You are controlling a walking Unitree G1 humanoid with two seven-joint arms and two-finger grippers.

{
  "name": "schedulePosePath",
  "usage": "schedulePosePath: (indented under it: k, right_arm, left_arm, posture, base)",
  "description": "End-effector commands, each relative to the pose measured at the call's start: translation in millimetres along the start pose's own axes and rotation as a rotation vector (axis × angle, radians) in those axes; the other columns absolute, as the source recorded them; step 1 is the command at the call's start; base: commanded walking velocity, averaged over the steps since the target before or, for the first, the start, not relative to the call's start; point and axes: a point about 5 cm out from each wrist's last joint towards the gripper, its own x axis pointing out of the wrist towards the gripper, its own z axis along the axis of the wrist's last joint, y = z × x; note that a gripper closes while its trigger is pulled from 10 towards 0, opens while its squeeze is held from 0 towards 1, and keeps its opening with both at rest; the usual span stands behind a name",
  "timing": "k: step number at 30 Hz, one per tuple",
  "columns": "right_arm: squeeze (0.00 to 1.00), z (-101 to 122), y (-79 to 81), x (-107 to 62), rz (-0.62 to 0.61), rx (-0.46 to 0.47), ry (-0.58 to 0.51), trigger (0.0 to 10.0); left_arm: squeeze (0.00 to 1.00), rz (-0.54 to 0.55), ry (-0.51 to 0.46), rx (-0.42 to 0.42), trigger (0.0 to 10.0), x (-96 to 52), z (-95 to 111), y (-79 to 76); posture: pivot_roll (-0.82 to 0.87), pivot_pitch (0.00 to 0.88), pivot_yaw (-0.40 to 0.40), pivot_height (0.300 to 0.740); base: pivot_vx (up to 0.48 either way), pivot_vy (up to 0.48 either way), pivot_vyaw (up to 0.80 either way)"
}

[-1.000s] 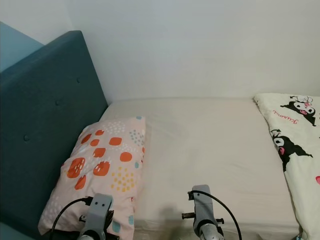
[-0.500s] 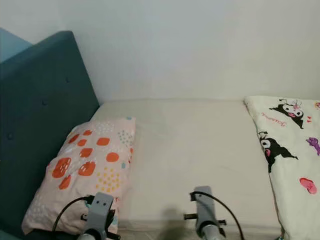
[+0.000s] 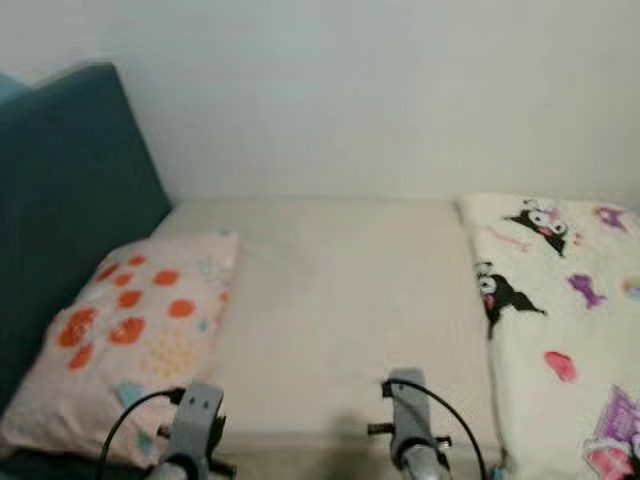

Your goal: Clean up the room

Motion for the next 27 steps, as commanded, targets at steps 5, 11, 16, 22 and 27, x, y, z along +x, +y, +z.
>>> schedulePosePath:
  k: [5, 11, 16, 22, 27]
  right_arm:
    - [0.00, -2.7, -5.1, -1.0, -0.015, 0.011, 0.007, 10.0]
    - [0.00, -2.0, -6.3, -1.0, -0.017, 0.012, 0.002, 10.0]
    - [0.00, -1.3, -7.7, -1.0, -0.021, 0.014, -0.005, 10.0]
    - [0.00, 2.0, -7.9, -0.2, -0.022, 0.019, -0.021, 10.0]
    - [0.00, 3.9, -7.0, 0.4, -0.019, 0.020, -0.029, 10.0]
  left_arm:
    - [0.00, -0.005, 0.015, 0.011, 10.0, -2.3, -3.8, 1.1]
    - [0.00, -0.003, 0.012, 0.013, 10.0, -1.7, -2.6, 1.2]
    - [0.00, -0.005, 0.012, 0.013, 10.0, -1.3, -2.3, 0.9]
    - [0.00, -0.007, 0.009, 0.011, 10.0, -0.8, -1.2, 0.1]
    - [0.00, -0.008, 0.009, 0.011, 10.0, -0.7, -1.1, 0.0]
  posture:
    - [-0.01, 0.099, 0.008, 0.740]
    - [-0.01, 0.101, 0.008, 0.740]
    - [-0.01, 0.103, 0.009, 0.740]
    - [-0.01, 0.104, 0.007, 0.740]
    - [-0.01, 0.104, 0.007, 0.740]
  base:
    - [0.000, -0.362, 0.00]
    - [0.000, -0.362, 0.00]
    - [0.000, -0.361, 0.00]
    - [0.000, -0.361, 0.00]
    - [0.000, -0.359, 0.00]
